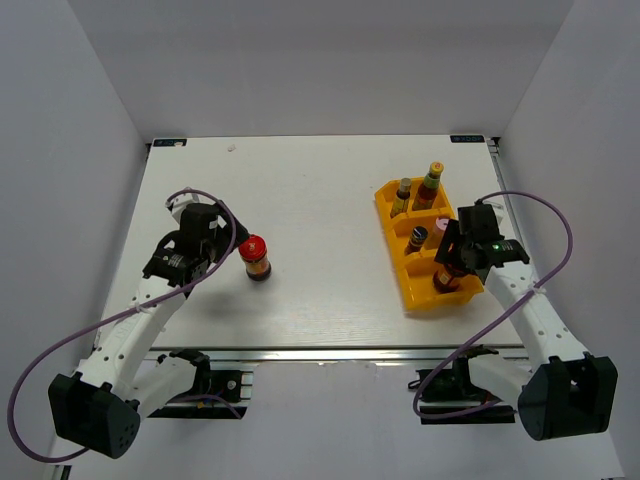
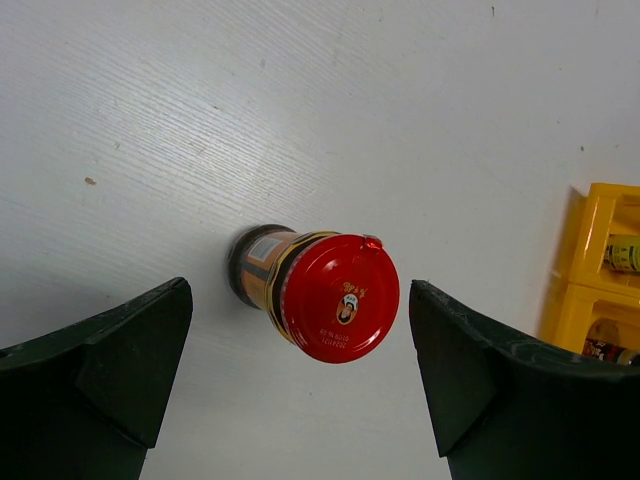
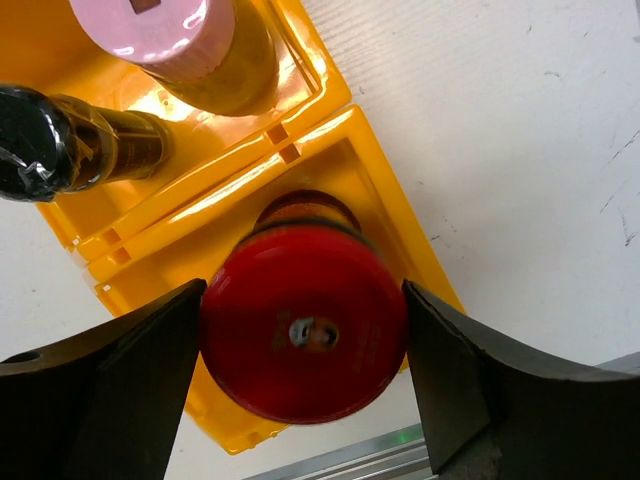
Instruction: Organize the condiment bottles
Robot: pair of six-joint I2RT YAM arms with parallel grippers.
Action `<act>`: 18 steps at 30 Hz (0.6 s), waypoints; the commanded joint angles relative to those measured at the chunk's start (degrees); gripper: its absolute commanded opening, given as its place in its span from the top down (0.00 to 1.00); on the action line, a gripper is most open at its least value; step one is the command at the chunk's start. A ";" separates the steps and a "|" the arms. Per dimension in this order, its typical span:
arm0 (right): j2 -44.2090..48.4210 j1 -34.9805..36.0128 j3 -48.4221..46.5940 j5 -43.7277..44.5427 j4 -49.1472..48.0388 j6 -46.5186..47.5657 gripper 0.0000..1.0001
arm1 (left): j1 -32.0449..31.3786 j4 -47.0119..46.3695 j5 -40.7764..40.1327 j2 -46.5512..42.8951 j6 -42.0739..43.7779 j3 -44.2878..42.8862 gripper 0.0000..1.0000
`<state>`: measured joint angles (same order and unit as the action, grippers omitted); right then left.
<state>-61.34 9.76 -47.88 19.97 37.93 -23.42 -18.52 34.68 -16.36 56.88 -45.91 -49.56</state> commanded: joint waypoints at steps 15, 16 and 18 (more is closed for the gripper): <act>10.54 2.80 -12.68 -8.95 -1.44 6.18 0.11 | -0.20 2.41 -1.74 -2.56 -1.11 -1.41 0.02; 10.02 5.51 -12.85 -14.20 -2.76 7.32 0.11 | -0.20 3.28 -4.01 -2.74 -2.68 -1.94 0.02; 6.61 10.60 -13.82 -15.14 -5.40 9.17 0.11 | -0.20 6.54 -6.22 -3.09 -3.83 -2.82 0.02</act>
<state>-51.79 15.11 -59.33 12.47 37.01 -18.50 -18.52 37.41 -18.15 55.57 -47.51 -49.74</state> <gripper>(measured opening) 0.894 0.982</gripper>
